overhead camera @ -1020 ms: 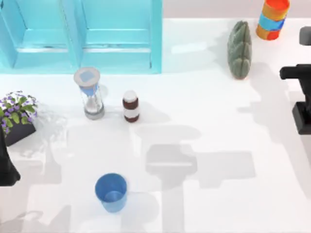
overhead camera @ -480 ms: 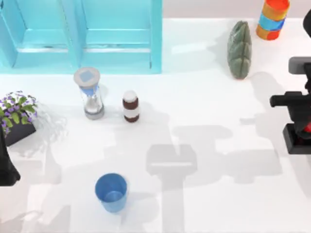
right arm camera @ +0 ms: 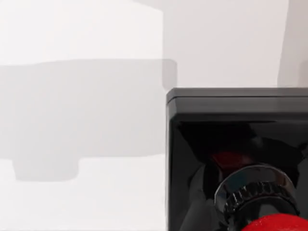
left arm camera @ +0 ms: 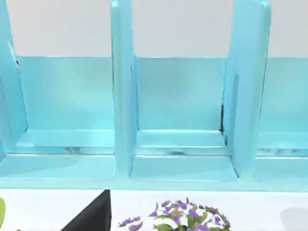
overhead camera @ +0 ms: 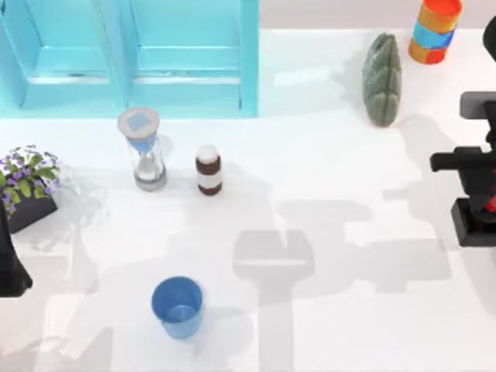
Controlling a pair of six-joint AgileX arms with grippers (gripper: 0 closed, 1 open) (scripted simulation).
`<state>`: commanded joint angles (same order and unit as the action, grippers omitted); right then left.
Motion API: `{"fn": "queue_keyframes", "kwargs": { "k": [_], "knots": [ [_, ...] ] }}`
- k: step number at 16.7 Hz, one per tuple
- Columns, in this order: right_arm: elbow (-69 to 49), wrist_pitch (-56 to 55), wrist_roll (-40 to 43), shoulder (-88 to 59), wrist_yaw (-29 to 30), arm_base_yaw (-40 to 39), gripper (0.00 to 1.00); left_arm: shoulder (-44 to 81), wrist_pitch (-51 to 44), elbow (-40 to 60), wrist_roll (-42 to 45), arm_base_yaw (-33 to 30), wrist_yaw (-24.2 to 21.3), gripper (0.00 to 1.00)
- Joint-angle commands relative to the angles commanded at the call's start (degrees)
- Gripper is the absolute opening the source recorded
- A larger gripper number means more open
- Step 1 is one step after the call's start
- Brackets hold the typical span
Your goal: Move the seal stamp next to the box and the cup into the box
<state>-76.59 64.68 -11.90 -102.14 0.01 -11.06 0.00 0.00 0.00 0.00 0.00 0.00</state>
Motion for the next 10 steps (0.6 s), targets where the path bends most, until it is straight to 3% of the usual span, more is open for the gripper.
{"fn": "queue_keyframes", "kwargs": {
  "k": [9,10],
  "knots": [
    [0.00,0.00,0.00,0.00,0.00,0.00,0.98,0.00,0.00,0.00,0.00,0.00,0.00,1.00],
    [0.00,0.00,0.00,0.00,0.00,0.00,1.00,0.00,0.00,0.00,0.00,0.00,0.00,1.00]
  ]
}}
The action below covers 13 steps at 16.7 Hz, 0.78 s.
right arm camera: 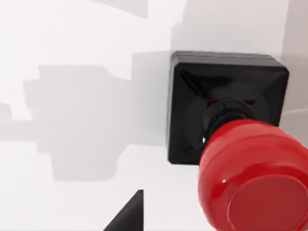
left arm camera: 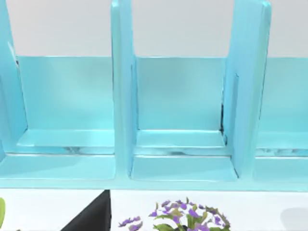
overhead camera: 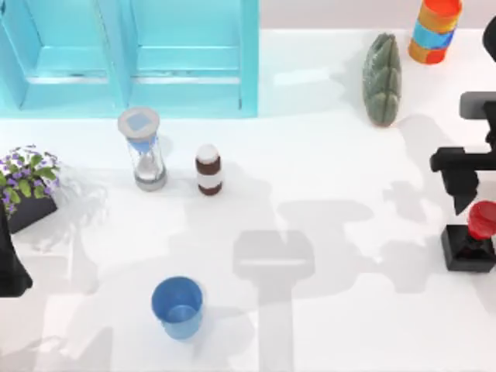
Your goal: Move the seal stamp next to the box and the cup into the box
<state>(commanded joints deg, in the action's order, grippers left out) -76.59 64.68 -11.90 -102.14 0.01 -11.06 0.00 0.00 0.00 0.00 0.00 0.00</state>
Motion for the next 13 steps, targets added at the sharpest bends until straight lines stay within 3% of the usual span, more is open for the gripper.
{"fn": "queue_keyframes", "kwargs": {
  "k": [9,13],
  "knots": [
    [-0.19,0.19,0.02,-0.02,0.00,-0.04,1.00,0.00,0.00,0.00,0.00,0.00,0.00,1.00],
    [-6.95,6.86,0.02,-0.33,-0.04,0.02,1.00,0.00,0.00,0.00,0.00,0.00,0.00,1.00]
  ]
}}
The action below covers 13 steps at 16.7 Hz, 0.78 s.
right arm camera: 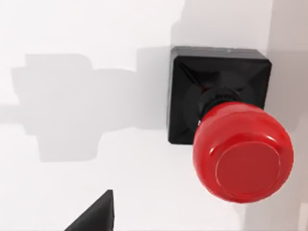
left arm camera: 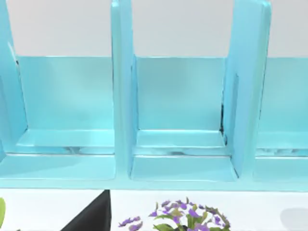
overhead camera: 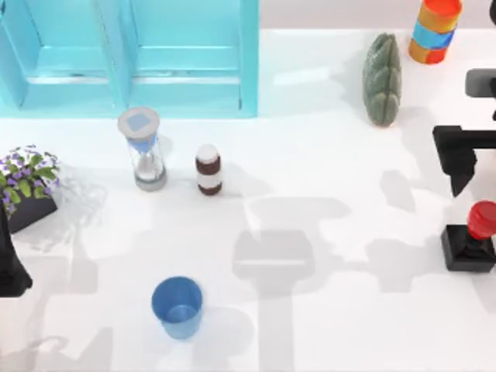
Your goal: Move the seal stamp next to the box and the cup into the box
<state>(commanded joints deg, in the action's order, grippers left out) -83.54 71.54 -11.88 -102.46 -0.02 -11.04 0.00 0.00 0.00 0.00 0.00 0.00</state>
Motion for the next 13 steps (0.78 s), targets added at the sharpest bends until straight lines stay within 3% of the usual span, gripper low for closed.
{"fn": "queue_keyframes", "kwargs": {
  "k": [6,13],
  "knots": [
    [-14.79,15.05,0.21,0.34,0.04,0.21,1.00,0.00,0.00,0.00,0.00,0.00,0.00,1.00],
    [-15.96,15.66,-0.51,-0.20,0.04,-0.72,1.00,0.00,0.00,0.00,0.00,0.00,0.00,1.00]
  ]
}}
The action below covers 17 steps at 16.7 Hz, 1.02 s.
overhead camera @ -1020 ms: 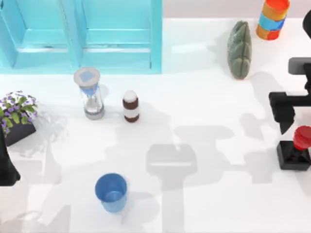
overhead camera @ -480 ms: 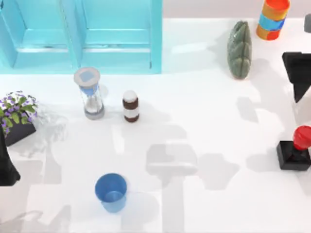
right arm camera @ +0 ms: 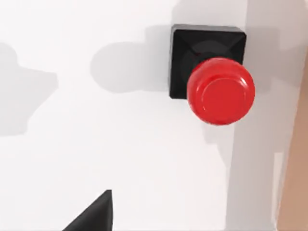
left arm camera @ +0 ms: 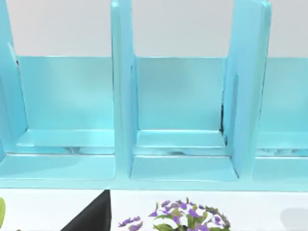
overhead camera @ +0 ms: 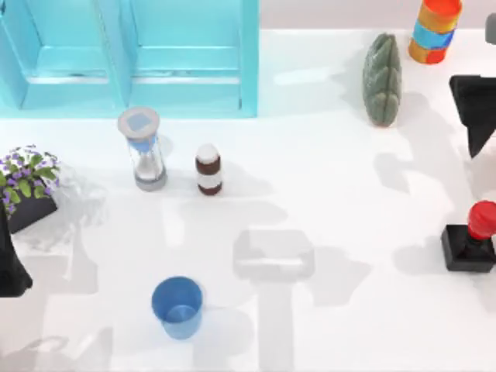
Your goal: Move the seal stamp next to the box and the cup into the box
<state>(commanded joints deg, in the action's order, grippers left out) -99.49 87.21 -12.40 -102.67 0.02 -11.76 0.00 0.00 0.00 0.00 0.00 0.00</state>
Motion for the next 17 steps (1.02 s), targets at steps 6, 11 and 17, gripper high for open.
{"fn": "queue_keyframes", "kwargs": {
  "k": [6,11,17],
  "knots": [
    [-7.76,-1.64,-14.99,-10.08,0.06,-15.23,1.00,0.00,0.00,0.00,0.00,0.00,0.00,1.00],
    [-15.41,-4.38,-34.27,-21.31,0.03,-33.81,1.00,0.00,0.00,0.00,0.00,0.00,0.00,1.00],
    [-20.49,-7.72,-46.73,-27.83,0.19,-46.21,1.00,0.00,0.00,0.00,0.00,0.00,0.00,1.00]
  ]
}}
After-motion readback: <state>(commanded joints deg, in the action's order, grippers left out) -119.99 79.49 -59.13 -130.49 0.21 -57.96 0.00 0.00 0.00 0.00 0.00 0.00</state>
